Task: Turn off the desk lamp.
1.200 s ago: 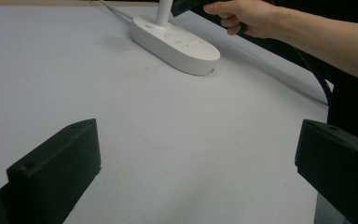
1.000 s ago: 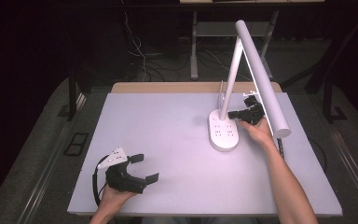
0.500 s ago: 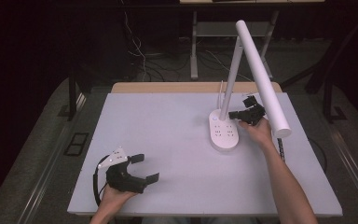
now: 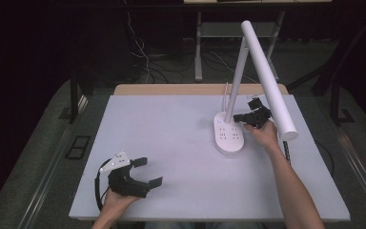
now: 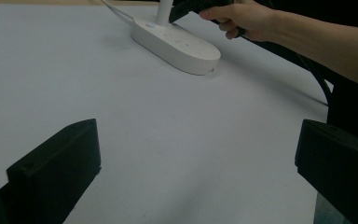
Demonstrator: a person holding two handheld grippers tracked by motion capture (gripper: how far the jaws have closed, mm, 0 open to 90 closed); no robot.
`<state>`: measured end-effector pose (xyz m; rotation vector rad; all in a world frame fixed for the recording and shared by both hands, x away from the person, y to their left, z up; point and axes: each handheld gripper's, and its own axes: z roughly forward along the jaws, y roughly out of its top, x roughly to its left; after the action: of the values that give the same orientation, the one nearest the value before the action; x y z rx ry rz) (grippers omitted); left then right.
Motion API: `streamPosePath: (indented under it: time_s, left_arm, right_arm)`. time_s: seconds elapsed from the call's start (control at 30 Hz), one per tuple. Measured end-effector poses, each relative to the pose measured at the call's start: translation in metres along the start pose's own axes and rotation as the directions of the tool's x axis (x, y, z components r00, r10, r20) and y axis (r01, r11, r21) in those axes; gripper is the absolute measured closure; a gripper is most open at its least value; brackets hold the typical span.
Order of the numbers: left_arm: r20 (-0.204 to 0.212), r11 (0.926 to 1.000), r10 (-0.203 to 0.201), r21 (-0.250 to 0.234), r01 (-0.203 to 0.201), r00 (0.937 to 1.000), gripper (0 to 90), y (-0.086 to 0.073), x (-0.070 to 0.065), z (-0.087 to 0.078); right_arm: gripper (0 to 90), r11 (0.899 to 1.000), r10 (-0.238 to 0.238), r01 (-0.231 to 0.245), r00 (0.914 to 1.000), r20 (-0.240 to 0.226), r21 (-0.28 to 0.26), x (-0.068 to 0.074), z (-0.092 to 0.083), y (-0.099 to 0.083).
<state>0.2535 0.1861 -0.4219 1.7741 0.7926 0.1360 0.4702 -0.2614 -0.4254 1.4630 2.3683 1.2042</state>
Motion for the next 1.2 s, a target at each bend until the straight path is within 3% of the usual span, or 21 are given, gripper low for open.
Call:
streamPosePath:
  time_s: [0.47, 0.73, 1.2]
  left_arm:
    - [0.001, 1.0, -0.001, 0.002, 0.001, 1.0, 0.0, 0.0003, 0.0014, 0.001]
    - [0.0, 1.0, -0.002, -0.001, 0.002, 1.0, 0.0, 0.0002, 0.0006, 0.0001]
    - [0.0, 1.0, 0.005, 0.001, -0.005, 1.0, 0.0, 0.0002, -0.0003, 0.0005]
  right_arm:
    - [90.0, 1.0, 0.003, -0.003, 0.9997, 0.026, 0.006, 0.0042, -0.0002, -0.0009]
    - [90.0, 1.0, -0.02, 0.02, 0.9994, 0.029, 0.004, 0.0054, 0.0005, 0.0015]
    - [90.0, 1.0, 0.005, -0.004, 0.9989, 0.047, -0.007, 0.0051, 0.0029, -0.0002]
